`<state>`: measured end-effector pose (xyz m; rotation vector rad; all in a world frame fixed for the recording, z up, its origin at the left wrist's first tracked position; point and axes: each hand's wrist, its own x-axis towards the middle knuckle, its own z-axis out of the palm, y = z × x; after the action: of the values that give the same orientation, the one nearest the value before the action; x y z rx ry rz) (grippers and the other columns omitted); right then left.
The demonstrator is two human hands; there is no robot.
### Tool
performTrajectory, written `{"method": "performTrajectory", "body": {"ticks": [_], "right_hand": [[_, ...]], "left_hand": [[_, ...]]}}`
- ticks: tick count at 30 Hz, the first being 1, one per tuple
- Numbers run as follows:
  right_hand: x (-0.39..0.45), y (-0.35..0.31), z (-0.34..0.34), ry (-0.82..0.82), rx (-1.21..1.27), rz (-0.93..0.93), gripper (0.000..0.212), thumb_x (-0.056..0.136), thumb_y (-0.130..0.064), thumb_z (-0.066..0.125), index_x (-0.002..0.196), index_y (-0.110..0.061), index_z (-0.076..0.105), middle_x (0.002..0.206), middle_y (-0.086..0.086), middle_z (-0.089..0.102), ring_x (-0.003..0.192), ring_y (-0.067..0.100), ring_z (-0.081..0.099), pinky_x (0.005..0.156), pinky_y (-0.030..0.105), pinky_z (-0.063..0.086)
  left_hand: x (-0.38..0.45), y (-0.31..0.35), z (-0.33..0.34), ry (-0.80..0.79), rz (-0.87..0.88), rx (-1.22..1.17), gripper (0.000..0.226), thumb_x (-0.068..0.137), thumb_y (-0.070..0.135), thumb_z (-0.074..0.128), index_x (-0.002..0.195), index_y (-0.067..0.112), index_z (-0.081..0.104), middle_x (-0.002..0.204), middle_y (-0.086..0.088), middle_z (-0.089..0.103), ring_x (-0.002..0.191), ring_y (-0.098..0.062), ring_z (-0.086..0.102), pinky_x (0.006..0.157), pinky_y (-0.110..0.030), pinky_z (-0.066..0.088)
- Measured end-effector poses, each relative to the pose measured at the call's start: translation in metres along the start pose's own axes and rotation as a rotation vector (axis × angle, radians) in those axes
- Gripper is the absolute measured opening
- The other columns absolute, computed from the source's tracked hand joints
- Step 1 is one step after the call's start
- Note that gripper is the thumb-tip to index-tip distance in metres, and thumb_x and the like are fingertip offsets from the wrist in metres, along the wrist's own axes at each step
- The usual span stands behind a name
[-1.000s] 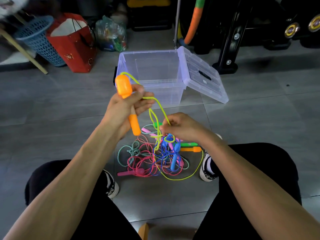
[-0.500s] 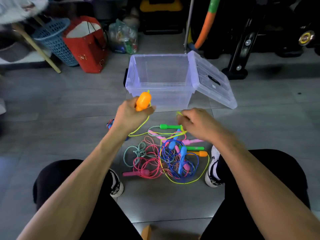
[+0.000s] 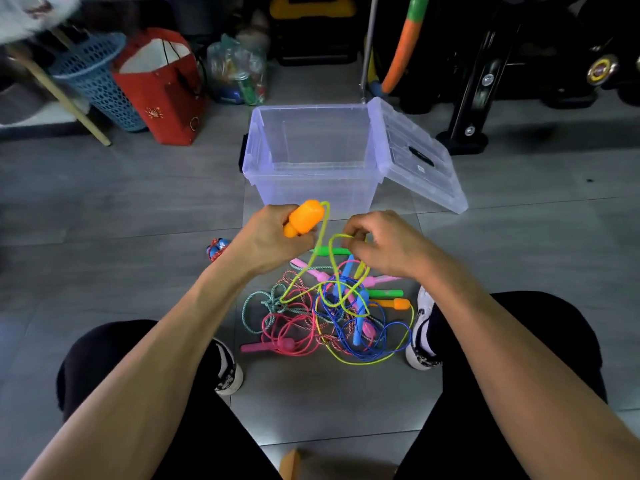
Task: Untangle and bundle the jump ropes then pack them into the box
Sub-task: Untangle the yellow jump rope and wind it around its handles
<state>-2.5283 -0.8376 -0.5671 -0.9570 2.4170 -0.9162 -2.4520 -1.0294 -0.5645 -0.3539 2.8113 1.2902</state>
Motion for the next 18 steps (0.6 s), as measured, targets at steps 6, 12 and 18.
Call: {"method": "performTrajectory", "body": {"ticks": [6,12,18], "right_hand": [[-0.002,-0.009,0.0,0.038,0.148,-0.108,0.016,0.096,-0.021,0.057,0.084,-0.021,0.068,0.071,-0.004,0.069,0.071,0.014,0.064,0.07,0.026,0.048],[-0.002,0.0,-0.009,0.147,-0.007,-0.031,0.017,0.089,-0.028,0.065,0.076,-0.017,0.064,0.072,-0.004,0.066,0.071,0.02,0.062,0.07,0.033,0.049],[0.0,0.007,-0.007,0.168,-0.195,-0.066,0.018,0.082,-0.026,0.056,0.074,-0.011,0.062,0.074,0.005,0.066,0.08,0.029,0.056,0.075,0.04,0.047]], "left_hand": [[-0.009,0.01,0.009,-0.037,0.107,-0.125,0.011,0.08,0.021,0.079,0.076,0.02,0.069,0.054,0.014,0.056,0.048,0.001,0.045,0.053,-0.016,0.037],[-0.005,0.013,-0.022,0.284,-0.142,-0.763,0.024,0.087,0.01,0.067,0.067,0.013,0.056,0.05,0.003,0.047,0.038,-0.013,0.031,0.041,-0.021,0.025],[0.001,-0.004,-0.022,0.251,-0.332,-0.51,0.016,0.081,0.019,0.072,0.072,0.011,0.06,0.054,0.001,0.055,0.041,-0.015,0.038,0.045,-0.025,0.033]]}}
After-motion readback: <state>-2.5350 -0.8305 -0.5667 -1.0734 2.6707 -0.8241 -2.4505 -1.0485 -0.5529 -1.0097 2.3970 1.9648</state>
